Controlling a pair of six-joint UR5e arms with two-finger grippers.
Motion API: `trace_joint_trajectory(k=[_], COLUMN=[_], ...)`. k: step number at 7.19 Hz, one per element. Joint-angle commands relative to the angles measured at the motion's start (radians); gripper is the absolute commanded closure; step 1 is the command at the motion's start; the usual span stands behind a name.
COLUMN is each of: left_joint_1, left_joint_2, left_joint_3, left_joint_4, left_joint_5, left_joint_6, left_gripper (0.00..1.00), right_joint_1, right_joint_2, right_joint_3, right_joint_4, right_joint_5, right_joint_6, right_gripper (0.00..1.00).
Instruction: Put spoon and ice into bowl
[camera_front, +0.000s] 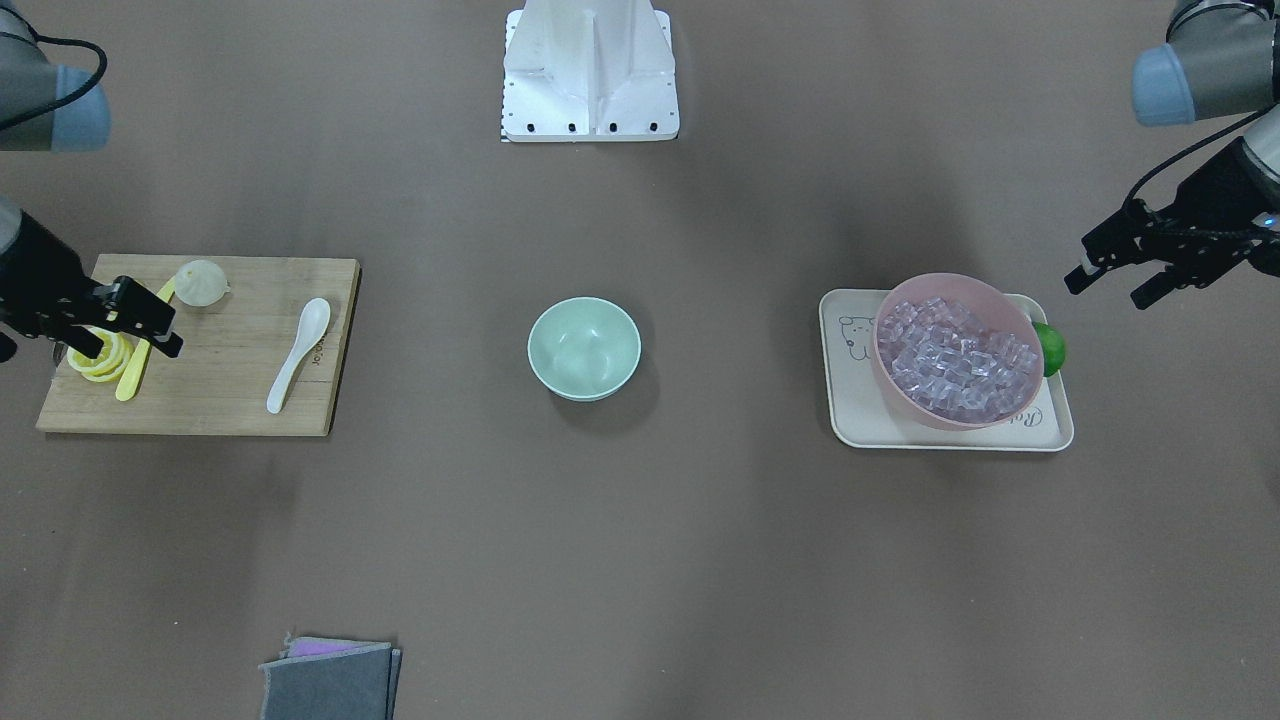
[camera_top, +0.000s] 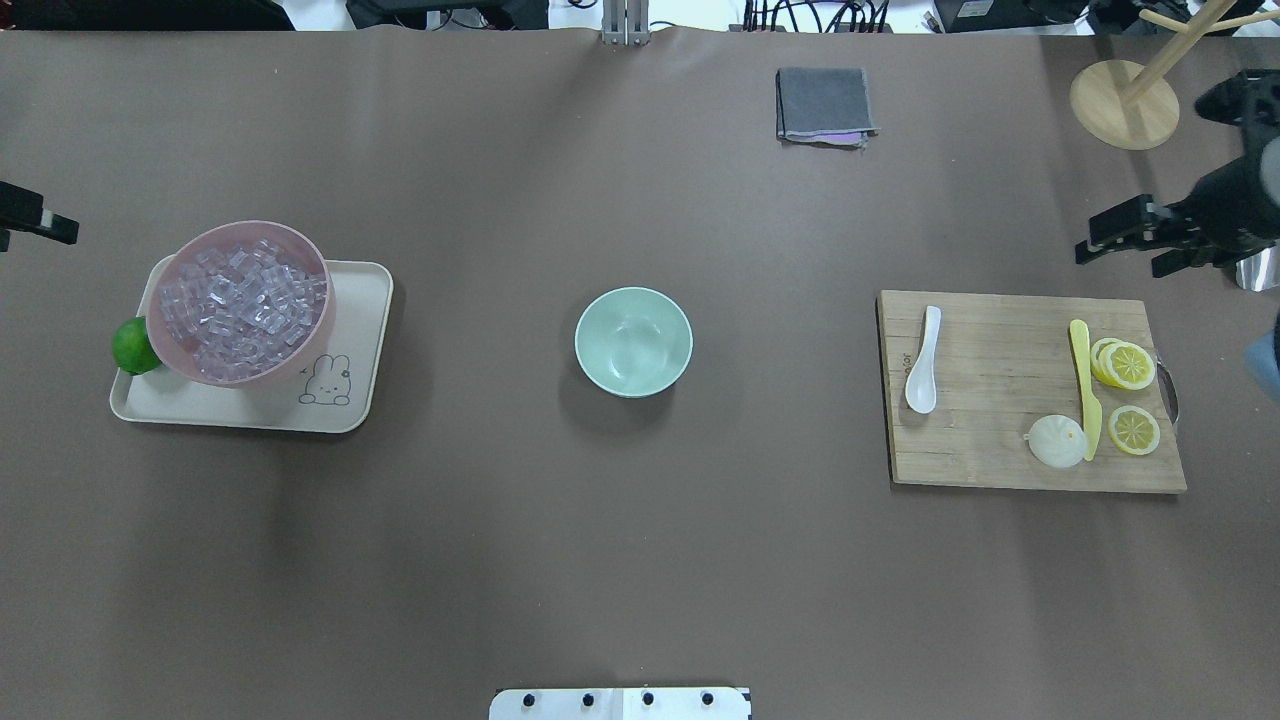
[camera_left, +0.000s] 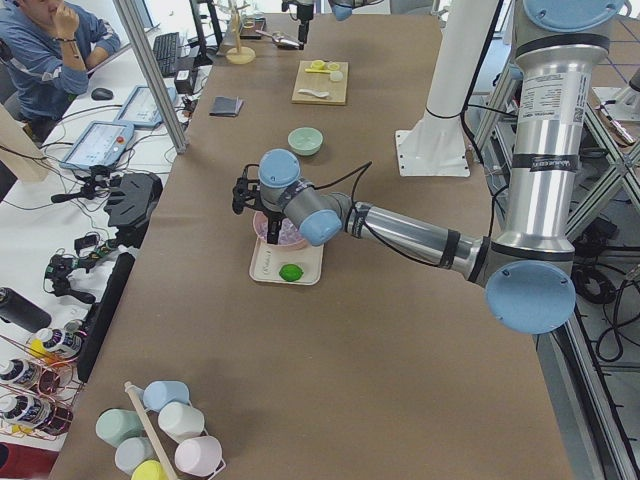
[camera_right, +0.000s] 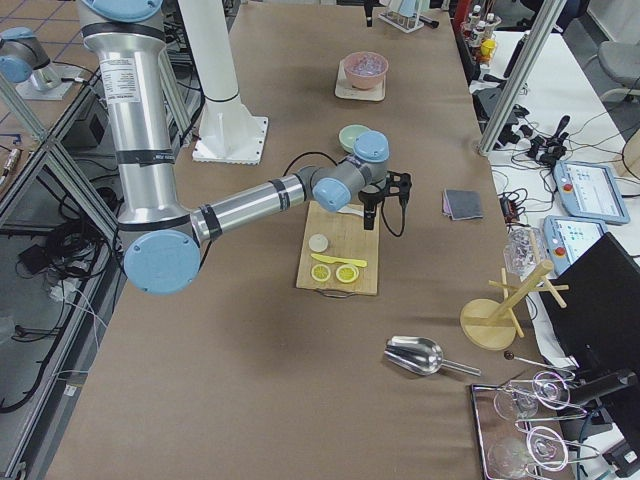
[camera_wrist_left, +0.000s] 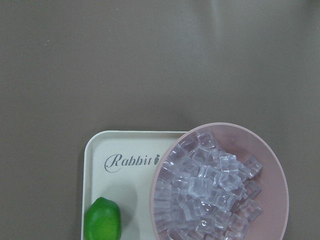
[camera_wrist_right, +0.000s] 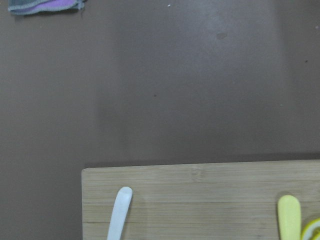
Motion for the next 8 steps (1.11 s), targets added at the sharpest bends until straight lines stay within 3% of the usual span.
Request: trace_joint_trajectory(k=[1, 7, 8], left_joint_1=[0.075, 0.090, 0.090], left_joint_2=[-0.046, -0.055, -0.057], left_joint_3=[0.000, 0.002, 0.002], left_joint_4=[0.001, 0.001, 0.001], left_joint_5=[0.060, 0.078, 0.078], left_joint_6=[-0.059, -0.079, -0.079], left_gripper=[0.03, 0.03, 0.03], right_joint_1=[-0.100, -0.201, -0.214], right_joint_2=[0.052, 0.123, 0.128], right_joint_3=[-0.026, -0.144, -0.164], right_joint_4=[0.000, 0.001, 0.001], right_joint_5=[-0.075, -0.115, -0.124], right_joint_6=[0.104, 0.166, 0.168], right_gripper=[0.03, 0.11, 0.16])
